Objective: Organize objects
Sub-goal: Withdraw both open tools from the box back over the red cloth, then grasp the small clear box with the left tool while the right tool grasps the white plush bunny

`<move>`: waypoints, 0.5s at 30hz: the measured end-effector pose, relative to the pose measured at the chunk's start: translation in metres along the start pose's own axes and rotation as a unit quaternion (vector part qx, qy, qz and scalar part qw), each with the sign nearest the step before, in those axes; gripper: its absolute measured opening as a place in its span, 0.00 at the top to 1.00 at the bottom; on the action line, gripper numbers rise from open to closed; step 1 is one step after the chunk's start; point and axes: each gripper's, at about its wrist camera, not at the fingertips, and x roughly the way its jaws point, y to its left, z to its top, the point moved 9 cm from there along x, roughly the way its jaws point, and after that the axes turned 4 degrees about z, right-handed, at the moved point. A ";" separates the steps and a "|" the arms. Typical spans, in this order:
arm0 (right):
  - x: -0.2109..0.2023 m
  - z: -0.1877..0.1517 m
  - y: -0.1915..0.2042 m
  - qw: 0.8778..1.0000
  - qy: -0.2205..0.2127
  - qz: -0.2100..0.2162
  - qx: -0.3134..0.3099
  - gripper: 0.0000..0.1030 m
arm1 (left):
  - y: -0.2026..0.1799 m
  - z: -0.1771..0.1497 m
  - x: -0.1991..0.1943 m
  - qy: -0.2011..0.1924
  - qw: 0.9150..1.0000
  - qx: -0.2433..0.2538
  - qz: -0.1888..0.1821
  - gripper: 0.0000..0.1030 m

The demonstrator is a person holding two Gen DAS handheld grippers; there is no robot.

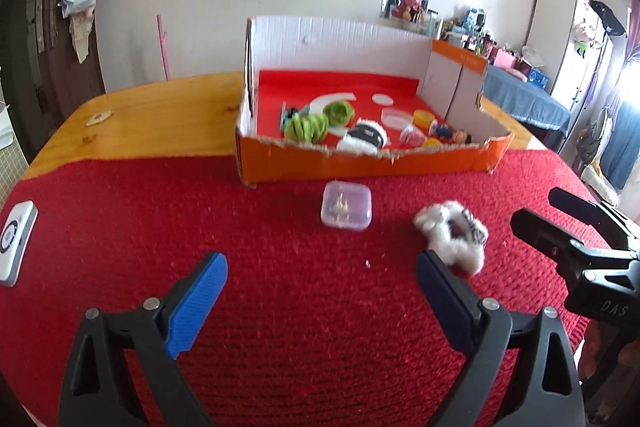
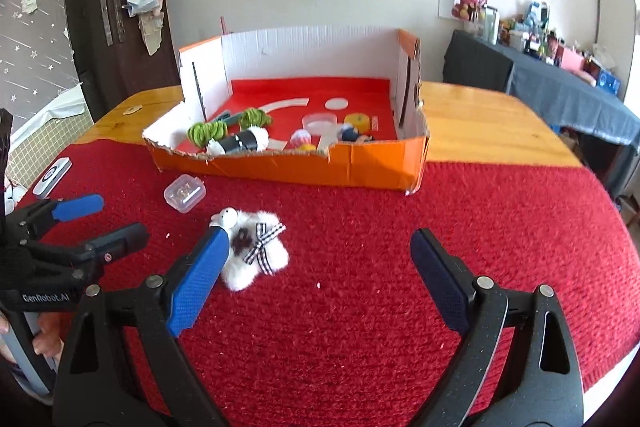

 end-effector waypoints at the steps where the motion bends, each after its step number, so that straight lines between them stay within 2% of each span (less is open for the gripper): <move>1: 0.001 -0.001 0.000 1.000 0.002 -0.002 -0.001 0.10 | 0.000 -0.001 0.000 0.001 1.000 0.000 0.001 0.06; 15: 0.011 -0.009 -0.003 1.000 0.021 -0.006 0.003 0.10 | 0.003 -0.003 0.005 0.015 1.000 -0.009 -0.002 0.06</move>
